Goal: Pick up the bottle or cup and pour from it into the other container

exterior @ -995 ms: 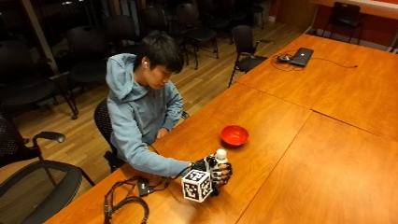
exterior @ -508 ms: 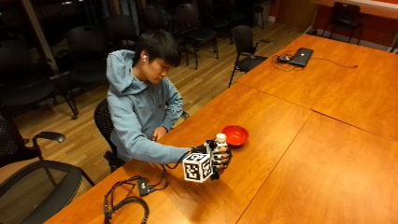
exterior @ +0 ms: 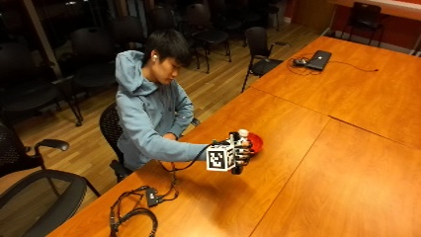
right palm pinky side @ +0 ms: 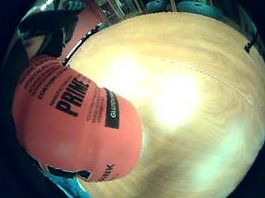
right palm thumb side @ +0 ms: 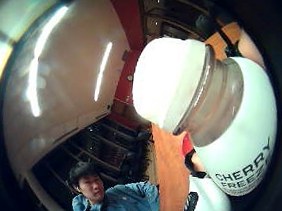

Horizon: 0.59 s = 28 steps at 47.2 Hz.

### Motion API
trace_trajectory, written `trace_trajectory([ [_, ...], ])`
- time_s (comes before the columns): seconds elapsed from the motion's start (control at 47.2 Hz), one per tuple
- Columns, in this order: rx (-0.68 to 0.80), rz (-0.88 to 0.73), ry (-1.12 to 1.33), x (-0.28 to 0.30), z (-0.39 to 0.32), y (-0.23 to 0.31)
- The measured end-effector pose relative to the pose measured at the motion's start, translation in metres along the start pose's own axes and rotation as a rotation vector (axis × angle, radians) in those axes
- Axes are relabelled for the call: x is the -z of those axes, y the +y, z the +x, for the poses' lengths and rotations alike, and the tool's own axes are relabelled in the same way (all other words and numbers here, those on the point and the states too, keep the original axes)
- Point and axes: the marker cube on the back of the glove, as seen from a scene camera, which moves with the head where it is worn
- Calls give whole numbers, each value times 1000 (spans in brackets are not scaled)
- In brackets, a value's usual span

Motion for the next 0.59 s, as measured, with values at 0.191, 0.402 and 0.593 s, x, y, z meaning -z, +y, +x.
trace_trajectory([
  [0.191,10,-30,110,-18,-14,-11],
  [0.402,23,-129,307,-49,-32,-24],
  [0.593,37,-257,471,-66,-51,-31],
])
